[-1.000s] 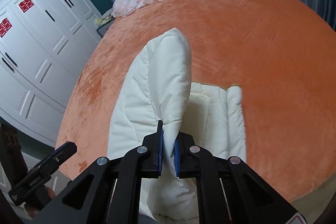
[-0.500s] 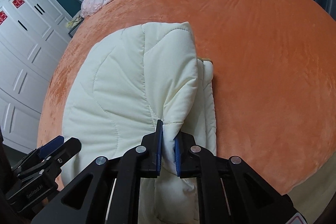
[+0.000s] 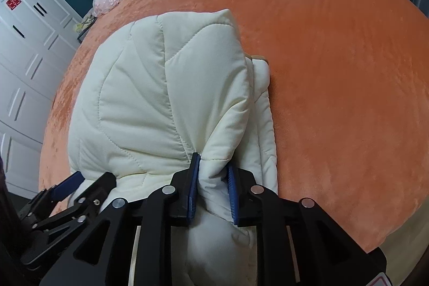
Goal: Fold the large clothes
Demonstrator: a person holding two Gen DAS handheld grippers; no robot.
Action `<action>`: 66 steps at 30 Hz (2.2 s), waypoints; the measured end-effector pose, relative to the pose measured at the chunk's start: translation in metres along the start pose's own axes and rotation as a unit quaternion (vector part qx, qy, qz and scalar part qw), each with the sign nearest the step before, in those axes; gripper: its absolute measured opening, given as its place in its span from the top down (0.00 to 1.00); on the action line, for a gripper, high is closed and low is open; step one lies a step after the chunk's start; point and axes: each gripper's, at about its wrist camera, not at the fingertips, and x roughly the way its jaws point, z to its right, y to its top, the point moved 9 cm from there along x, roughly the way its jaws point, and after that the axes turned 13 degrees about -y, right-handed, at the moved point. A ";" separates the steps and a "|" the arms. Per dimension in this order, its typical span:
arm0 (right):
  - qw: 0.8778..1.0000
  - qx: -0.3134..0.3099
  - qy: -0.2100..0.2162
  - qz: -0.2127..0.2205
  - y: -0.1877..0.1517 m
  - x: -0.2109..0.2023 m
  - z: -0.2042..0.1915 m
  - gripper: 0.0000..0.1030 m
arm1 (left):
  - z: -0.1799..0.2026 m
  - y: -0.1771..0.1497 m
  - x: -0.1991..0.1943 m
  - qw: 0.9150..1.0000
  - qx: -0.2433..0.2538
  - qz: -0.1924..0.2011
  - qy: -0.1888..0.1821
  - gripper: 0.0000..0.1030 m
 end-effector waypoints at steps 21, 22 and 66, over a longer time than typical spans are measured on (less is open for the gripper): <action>0.996 -0.079 -0.033 -0.020 -0.079 -0.033 0.008 0.88 | -0.030 -0.045 -0.038 0.997 -0.057 -0.029 -0.036 0.25; 0.996 -0.082 -0.039 -0.019 -0.079 -0.029 0.008 0.88 | -0.029 -0.046 -0.035 0.998 -0.054 -0.030 -0.031 0.24; 0.993 0.111 -0.020 0.041 0.078 0.001 0.010 0.90 | -0.040 0.106 0.023 0.997 -0.070 0.006 -0.042 0.35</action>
